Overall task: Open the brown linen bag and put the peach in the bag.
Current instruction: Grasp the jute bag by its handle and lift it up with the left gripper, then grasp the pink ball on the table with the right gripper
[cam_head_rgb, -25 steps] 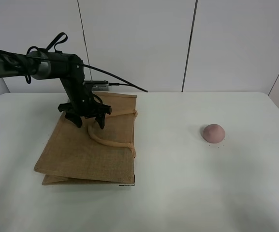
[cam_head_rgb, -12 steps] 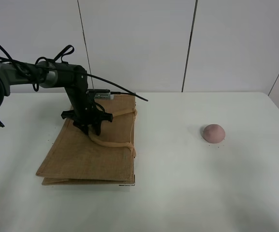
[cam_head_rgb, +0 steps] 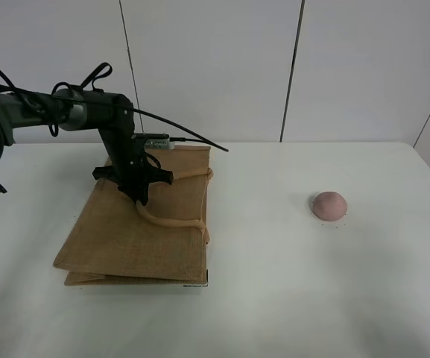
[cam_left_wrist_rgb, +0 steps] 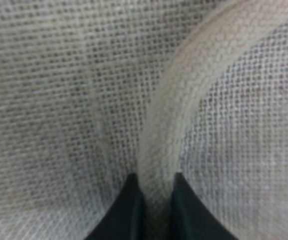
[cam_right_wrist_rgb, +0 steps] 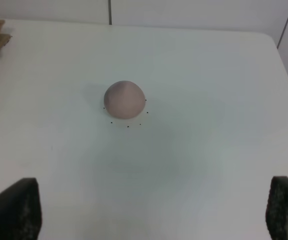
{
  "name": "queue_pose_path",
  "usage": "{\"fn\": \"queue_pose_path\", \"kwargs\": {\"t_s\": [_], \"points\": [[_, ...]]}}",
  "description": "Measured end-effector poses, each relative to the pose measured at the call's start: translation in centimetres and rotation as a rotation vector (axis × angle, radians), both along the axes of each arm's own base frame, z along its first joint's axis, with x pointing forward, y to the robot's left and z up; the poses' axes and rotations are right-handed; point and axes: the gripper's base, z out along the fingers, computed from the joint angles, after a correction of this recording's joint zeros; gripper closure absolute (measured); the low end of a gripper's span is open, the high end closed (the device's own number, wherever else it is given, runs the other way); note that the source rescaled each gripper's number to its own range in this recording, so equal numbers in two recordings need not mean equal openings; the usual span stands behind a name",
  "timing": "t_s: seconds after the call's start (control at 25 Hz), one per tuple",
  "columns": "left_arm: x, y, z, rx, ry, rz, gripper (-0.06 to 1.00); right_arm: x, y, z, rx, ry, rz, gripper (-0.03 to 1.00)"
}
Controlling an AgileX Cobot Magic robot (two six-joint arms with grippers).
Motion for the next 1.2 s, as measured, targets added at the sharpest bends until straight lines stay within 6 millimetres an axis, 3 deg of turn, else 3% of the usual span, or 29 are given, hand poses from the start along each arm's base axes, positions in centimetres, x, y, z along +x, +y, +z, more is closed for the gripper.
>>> {"fn": "queue_pose_path", "kwargs": {"t_s": [0.16,0.36,0.64,0.96,1.2], "points": [[0.6,-0.1,4.4,-0.004,-0.027,-0.005,0.94,0.0,0.0,0.0,0.000,0.000,0.000,-0.03],[0.6,-0.2,12.8,-0.044,-0.161,-0.015,0.94,0.0,0.0,0.0,0.000,0.000,0.000,-0.03],[-2.1,0.3,22.4,-0.139,-0.343,-0.039,0.94,0.0,0.0,0.0,0.000,0.000,0.000,-0.03],[-5.8,1.2,28.6,-0.197,-0.480,-0.067,0.94,0.0,0.0,0.0,0.000,0.000,0.000,-0.03],[-6.9,1.5,30.1,-0.208,-0.515,-0.069,0.94,0.0,0.0,0.0,-0.001,0.000,-0.001,-0.03]]}}
